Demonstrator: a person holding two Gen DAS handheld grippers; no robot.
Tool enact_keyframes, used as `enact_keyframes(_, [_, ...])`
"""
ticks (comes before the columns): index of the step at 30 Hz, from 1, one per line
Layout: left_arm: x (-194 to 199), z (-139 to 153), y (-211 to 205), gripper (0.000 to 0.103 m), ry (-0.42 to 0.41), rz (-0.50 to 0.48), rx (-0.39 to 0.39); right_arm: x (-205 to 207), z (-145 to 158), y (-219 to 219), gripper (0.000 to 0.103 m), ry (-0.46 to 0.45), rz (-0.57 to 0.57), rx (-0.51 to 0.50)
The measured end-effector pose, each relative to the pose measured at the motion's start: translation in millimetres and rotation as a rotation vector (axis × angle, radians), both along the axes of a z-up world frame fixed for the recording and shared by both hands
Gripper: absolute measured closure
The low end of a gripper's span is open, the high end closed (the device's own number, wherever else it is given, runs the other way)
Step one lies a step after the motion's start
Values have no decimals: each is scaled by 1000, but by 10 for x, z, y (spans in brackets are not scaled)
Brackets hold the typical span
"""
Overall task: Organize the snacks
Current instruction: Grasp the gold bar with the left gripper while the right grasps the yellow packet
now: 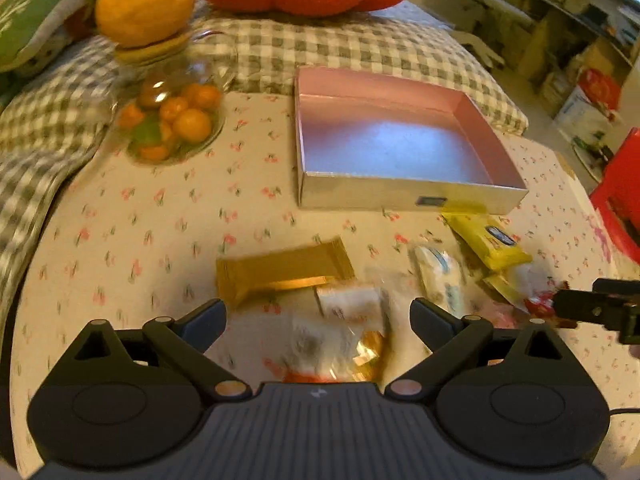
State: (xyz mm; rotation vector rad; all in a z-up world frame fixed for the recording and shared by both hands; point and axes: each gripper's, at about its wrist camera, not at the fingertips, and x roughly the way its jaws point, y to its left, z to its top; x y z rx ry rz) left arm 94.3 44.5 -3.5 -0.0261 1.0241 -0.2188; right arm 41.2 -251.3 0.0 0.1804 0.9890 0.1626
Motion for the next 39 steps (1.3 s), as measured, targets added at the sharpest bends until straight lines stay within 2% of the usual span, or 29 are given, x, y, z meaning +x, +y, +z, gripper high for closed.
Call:
enact_keyframes(8, [346,-153,140,9,-56,-102,2,338,-74,-40,0,-31,8,61])
enact_keyframes(12, [437,-293,208,13,-57,-125,0,478,-175,-2,0,-42,22,64])
enact_keyframes(14, [481,-366,247,19,-41,-133,-8,538,-237,37,0,-45,31,58])
enact_keyframes(17, [507,-444,281,22,-25,-163,-20,592,-333,104,0,-50,49,45])
enact_keyframes(25, [347,-504,258,20,-26,-309,5,585,-484,251,2,-77,80,-52])
enact_keyframes(32, [319,-512,237,22,-32,-317,33,551,-510,269,11,-105,67,-93])
enact_keyframes(39, [349,-544,168,25,-74,-270,82,529,-518,297,21,-127,60,-101])
